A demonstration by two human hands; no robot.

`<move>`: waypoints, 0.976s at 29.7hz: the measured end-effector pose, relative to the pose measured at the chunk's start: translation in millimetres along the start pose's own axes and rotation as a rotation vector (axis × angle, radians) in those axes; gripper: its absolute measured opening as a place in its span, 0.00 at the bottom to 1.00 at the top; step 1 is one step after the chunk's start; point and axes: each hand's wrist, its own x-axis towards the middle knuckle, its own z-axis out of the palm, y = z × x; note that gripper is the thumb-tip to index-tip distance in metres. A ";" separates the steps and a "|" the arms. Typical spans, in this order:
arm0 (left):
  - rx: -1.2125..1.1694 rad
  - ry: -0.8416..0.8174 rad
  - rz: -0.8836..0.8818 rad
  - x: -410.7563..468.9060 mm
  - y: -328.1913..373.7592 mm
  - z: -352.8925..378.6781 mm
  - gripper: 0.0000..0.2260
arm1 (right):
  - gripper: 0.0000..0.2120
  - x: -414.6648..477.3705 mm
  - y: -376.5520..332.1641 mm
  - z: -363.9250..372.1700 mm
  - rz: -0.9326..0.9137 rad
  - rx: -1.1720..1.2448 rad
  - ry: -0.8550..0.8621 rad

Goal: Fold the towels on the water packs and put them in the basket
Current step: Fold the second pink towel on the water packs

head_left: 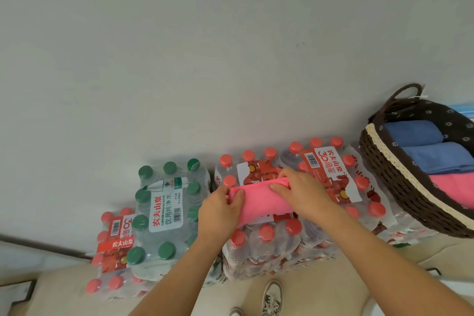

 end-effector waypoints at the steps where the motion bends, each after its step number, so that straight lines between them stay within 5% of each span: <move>1: -0.001 0.001 -0.004 0.6 0.9 -0.2 0.12 | 0.14 2.4 1.0 -3.0 0.031 0.073 -0.024; 6: -0.004 -0.003 -0.025 3.0 1.4 0.6 0.13 | 0.06 14.9 16.2 -23.4 0.087 0.411 -0.293; 12: 0.138 0.039 0.067 2.2 7.1 -0.9 0.05 | 0.10 13.4 6.1 -12.9 0.066 0.056 -0.129; 17: 0.320 -0.042 0.170 8.6 -11.7 -8.3 0.15 | 0.21 16.2 8.7 -11.5 -0.023 0.027 -0.199; 25: -0.103 -0.248 0.120 4.4 -11.7 -27.7 0.12 | 0.21 17.2 4.1 -23.9 -0.090 -0.068 -0.398; 29: 0.113 -0.039 0.456 0.6 -2.6 -34.4 0.14 | 0.20 -0.6 -7.3 -28.6 -0.166 -0.008 -0.175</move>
